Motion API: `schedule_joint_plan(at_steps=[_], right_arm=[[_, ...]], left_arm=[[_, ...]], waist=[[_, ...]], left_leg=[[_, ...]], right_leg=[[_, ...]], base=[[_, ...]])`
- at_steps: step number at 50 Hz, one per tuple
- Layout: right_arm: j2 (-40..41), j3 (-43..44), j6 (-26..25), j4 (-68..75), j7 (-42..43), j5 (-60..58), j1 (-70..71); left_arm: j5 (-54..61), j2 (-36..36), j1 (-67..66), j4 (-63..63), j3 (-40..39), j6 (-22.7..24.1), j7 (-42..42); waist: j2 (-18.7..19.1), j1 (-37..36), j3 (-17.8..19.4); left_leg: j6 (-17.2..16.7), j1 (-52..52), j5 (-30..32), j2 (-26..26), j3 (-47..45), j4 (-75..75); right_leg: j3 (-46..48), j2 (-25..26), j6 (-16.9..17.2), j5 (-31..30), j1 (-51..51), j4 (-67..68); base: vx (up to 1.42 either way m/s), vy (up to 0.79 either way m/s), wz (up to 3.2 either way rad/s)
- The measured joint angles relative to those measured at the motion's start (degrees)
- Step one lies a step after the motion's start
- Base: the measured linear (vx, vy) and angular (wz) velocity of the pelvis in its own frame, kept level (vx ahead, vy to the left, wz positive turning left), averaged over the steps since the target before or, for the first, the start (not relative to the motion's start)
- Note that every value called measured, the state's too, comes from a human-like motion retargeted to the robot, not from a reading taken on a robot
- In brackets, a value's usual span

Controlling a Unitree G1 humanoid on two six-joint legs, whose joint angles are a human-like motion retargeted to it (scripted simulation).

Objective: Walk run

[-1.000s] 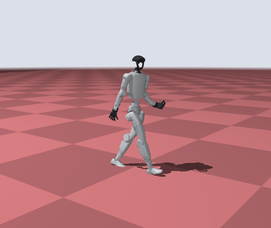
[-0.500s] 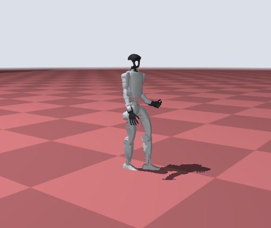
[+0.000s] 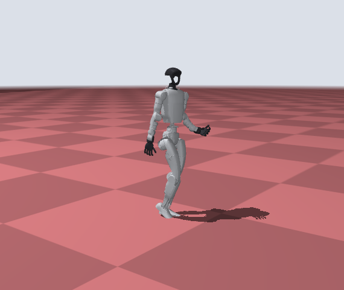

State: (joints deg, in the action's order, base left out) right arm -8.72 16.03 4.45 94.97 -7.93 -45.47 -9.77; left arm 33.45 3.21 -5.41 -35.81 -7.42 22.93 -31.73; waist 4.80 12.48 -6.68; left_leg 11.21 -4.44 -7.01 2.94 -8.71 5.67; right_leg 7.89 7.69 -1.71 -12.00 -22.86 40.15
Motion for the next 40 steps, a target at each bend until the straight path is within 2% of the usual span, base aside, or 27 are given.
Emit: schedule_joint_plan(at_steps=[3,5,7,10,12,13,15,17,18,20,22,23,25,29,30,32,35,37,38,40], right_arm=[[0.1,2.4,-0.6,1.4,1.7,3.7,-3.5],[0.1,4.0,-1.8,2.4,1.7,6.2,-4.7],[0.6,5.1,-3.5,2.4,0.4,8.2,-5.8],[1.2,5.4,-5.5,2.4,-1.6,10.2,-6.8],[1.4,5.0,-6.0,2.4,-2.2,10.0,-6.7],[1.3,4.9,-6.3,2.4,-2.2,9.4,-6.1],[1.2,5.4,-6.2,2.4,-1.4,7.5,-5.1],[1.0,5.6,-4.9,2.4,-0.1,6.5,-4.3],[0.7,5.3,-4.2,2.4,0.3,6.7,-3.7],[-0.2,4.5,-3.4,2.4,0.6,8.2,-1.5],[0.0,3.5,-3.2,2.3,1.1,9.3,1.3],[0.4,2.8,-3.2,1.9,1.3,9.6,2.8],[0.7,1.7,-3.0,0.2,1.4,9.6,5.8],[-0.1,-2.4,-0.9,-6.0,1.7,9.3,12.2],[-0.5,-3.7,-0.2,-7.8,2.0,9.4,13.8],[-1.2,-5.7,1.3,-11.3,3.0,9.4,16.2],[-2.6,-7.5,2.7,-16.8,4.3,9.5,19.7],[-3.2,-7.7,3.3,-19.6,4.9,9.1,21.5],[-3.4,-7.5,3.6,-20.8,5.1,8.9,22.2],[-3.5,-6.9,4.0,-22.6,5.2,8.6,23.3]], left_arm=[[-1.4,-1.1,1.3,1.3,0.3,-0.3,-1.9],[-1.9,-1.8,2.4,1.5,0.2,-0.7,-2.7],[-2.2,-2.1,3.2,1.1,0.1,-1.0,-3.2],[-2.5,-1.7,2.9,0.0,-0.6,-1.0,-3.7],[-2.7,-0.6,1.6,-0.6,-1.0,-0.9,-3.9],[-2.6,0.2,0.8,-0.9,-1.5,-0.8,-3.9],[-2.2,2.0,-1.5,-1.4,-1.8,-0.7,-3.9],[-2.1,3.8,-4.0,-2.3,-1.8,-0.9,-4.2],[-2.5,4.6,-4.9,-2.9,-1.9,-1.1,-4.4],[-3.7,5.6,-6.0,-4.0,-1.0,-1.3,-4.2],[-5.0,4.2,-6.5,-4.2,-0.3,-1.2,-4.6],[-5.9,3.3,-6.6,-4.3,-0.6,-1.3,-5.5],[-7.7,2.2,-6.7,-4.3,-1.2,-1.8,-7.0],[-7.9,1.2,-6.7,-2.9,-1.8,-1.4,-7.3],[-7.4,1.1,-6.6,-2.5,-1.9,-1.2,-7.2],[-6.7,0.9,-6.7,-2.0,-1.8,-1.3,-7.2],[-5.8,1.0,-5.8,-1.5,-2.0,-1.5,-7.0],[-5.7,1.4,-5.7,-0.9,-2.1,-1.2,-6.4],[-5.8,1.7,-5.6,-0.5,-2.3,-0.9,-6.1],[-6.4,2.4,-5.2,0.2,-3.0,-0.6,-5.7]], waist=[[-1.2,3.3,0.3],[-2.8,5.3,0.9],[-3.8,6.4,1.8],[-4.5,5.9,2.2],[-4.3,6.4,1.7],[-4.1,6.6,1.1],[-3.2,8.7,-0.1],[-1.5,11.4,-0.8],[-1.0,11.1,-1.2],[-2.3,9.9,-2.5],[-4.9,9.8,-2.9],[-6.1,7.9,-3.3],[-7.8,6.7,-3.6],[-9.6,3.6,-2.2],[-10.0,2.3,-2.0],[-9.7,0.4,-1.7],[-7.8,-2.2,-0.5],[-7.2,-3.3,0.3],[-7.2,-3.6,0.7],[-7.4,-4.1,1.1]], left_leg=[[-0.4,4.7,-1.9,3.0,0.6,-1.7],[-0.8,8.1,-3.4,5.2,2.0,-2.1],[-1.9,11.6,-4.9,5.9,3.4,-2.3],[-4.6,15.6,-6.1,5.6,3.4,-2.0],[-7.0,17.1,-4.7,4.9,3.9,-0.8],[-8.7,17.1,-3.1,4.5,3.7,0.0],[-13.1,17.6,2.9,3.4,5.7,2.3],[-19.3,17.0,14.6,1.8,9.7,7.4],[-23.2,16.2,21.2,1.3,9.8,10.9],[-26.2,11.7,31.5,3.3,6.4,21.4],[-26.2,6.6,36.8,3.0,4.9,34.4],[-26.2,4.2,37.0,3.6,5.5,39.2],[-23.2,-0.8,30.8,3.4,4.7,44.7],[-12.3,-10.6,19.2,-3.4,-5.2,47.2],[-10.2,-12.8,16.3,-3.9,-7.1,45.5],[-8.4,-16.0,12.9,-3.3,-8.1,36.6],[-6.7,-19.2,12.4,-1.7,-6.2,19.5],[-4.2,-20.4,10.5,-1.1,-7.3,8.9],[-3.7,-21.0,9.0,-0.2,-7.5,4.3],[-5.0,-22.0,5.9,3.8,-1.8,-4.0]], right_leg=[[0.6,-5.4,5.2,2.2,-2.8,-14.7],[0.4,-8.8,6.2,3.6,-4.0,-24.4],[-2.4,-9.3,7.4,7.0,-5.3,-32.6],[-3.7,-8.7,11.0,7.8,-6.5,-41.5],[1.7,-8.4,6.6,6.1,-6.6,-39.9],[1.9,-7.8,3.0,6.0,-6.7,-37.8],[6.5,-8.7,1.4,2.4,-6.1,-35.1],[-3.3,-5.9,0.9,1.4,-4.8,-32.3],[-3.5,-5.3,-1.5,2.7,-4.7,-30.3],[-8.1,-6.5,-3.9,7.3,-3.6,-26.5],[-2.9,-9.7,-5.3,8.4,0.8,-27.6],[-2.2,-9.1,-6.1,9.1,3.2,-28.6],[-7.0,-6.3,-7.6,10.9,6.8,-29.4],[-6.8,-6.2,-8.1,11.2,12.8,-32.2],[-7.8,-5.3,-8.9,11.4,14.0,-32.7],[-7.9,-3.6,-9.6,12.0,16.2,-33.7],[-8.0,0.0,-10.5,13.4,19.8,-34.8],[-9.3,1.7,-11.1,14.9,22.6,-35.1],[-9.5,2.2,-11.4,15.5,24.0,-35.3],[-8.0,1.9,-11.3,16.1,26.7,-35.7]], base=[[0.89,-0.09,0.73],[0.82,-0.17,0.8],[0.87,-0.26,0.45],[0.96,-0.35,-0.11],[1.03,-0.39,-0.03],[0.96,-0.35,0.15],[1.11,-0.39,0.68],[1.24,-0.41,0.87],[1.1,-0.26,0.24],[1.0,-0.13,0.09],[1.02,-0.45,-0.1],[0.87,-0.51,-0.75],[0.88,-0.41,-0.47],[0.74,-0.23,-0.63],[0.85,-0.19,-0.99],[0.89,-0.19,-0.81],[0.85,-0.16,-0.68],[0.83,-0.13,-0.52],[0.72,-0.11,-0.43],[0.9,-0.11,-0.36]])
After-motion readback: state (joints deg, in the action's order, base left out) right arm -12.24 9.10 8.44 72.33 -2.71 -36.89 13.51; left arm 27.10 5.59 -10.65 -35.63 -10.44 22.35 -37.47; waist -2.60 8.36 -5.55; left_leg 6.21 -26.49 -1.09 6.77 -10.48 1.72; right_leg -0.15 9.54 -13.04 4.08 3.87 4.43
